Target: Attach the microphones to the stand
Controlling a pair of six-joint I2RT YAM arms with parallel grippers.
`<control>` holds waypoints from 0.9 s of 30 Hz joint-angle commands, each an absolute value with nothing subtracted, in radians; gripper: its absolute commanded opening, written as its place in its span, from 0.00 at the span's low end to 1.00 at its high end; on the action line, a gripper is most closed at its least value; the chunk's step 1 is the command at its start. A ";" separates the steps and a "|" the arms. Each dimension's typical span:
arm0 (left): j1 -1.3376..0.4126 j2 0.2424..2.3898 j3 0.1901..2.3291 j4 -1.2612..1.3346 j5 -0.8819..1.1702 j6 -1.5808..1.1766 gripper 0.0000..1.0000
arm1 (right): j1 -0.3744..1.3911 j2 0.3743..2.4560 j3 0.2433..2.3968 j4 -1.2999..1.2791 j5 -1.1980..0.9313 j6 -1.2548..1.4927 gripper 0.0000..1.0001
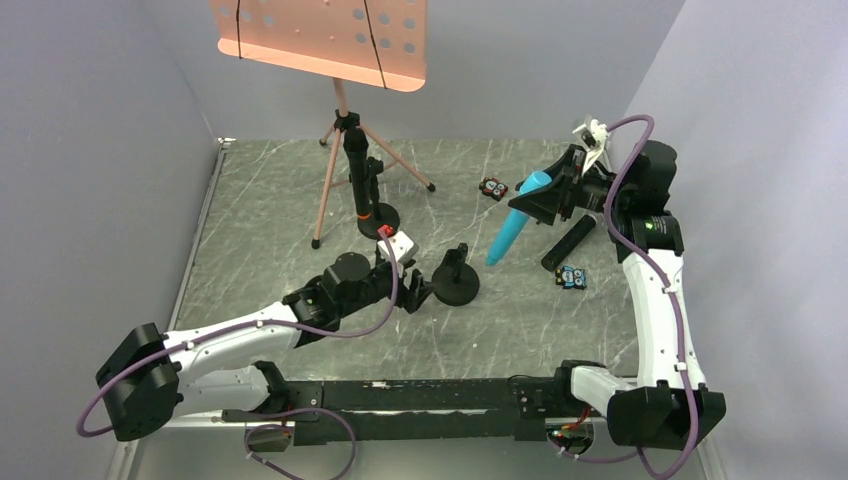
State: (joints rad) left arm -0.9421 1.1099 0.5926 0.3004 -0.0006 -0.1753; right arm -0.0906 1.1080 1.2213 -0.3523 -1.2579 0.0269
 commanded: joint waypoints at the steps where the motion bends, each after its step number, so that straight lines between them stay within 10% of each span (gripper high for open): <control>1: -0.921 1.077 0.587 0.365 -0.009 -0.195 0.70 | -0.101 1.061 1.179 -0.282 -1.262 0.017 0.13; 19: -0.916 1.336 0.890 0.181 0.115 -0.035 0.37 | -0.115 1.042 1.150 -0.204 -1.307 0.082 0.14; 27: -0.902 1.384 0.975 0.055 0.189 0.115 0.02 | -0.116 1.042 1.158 -0.210 -1.314 0.079 0.14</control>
State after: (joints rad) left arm -0.9173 1.3666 0.9104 0.1375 0.1184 -0.0010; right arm -0.1108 1.0645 1.1419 -0.2527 -1.2877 0.0750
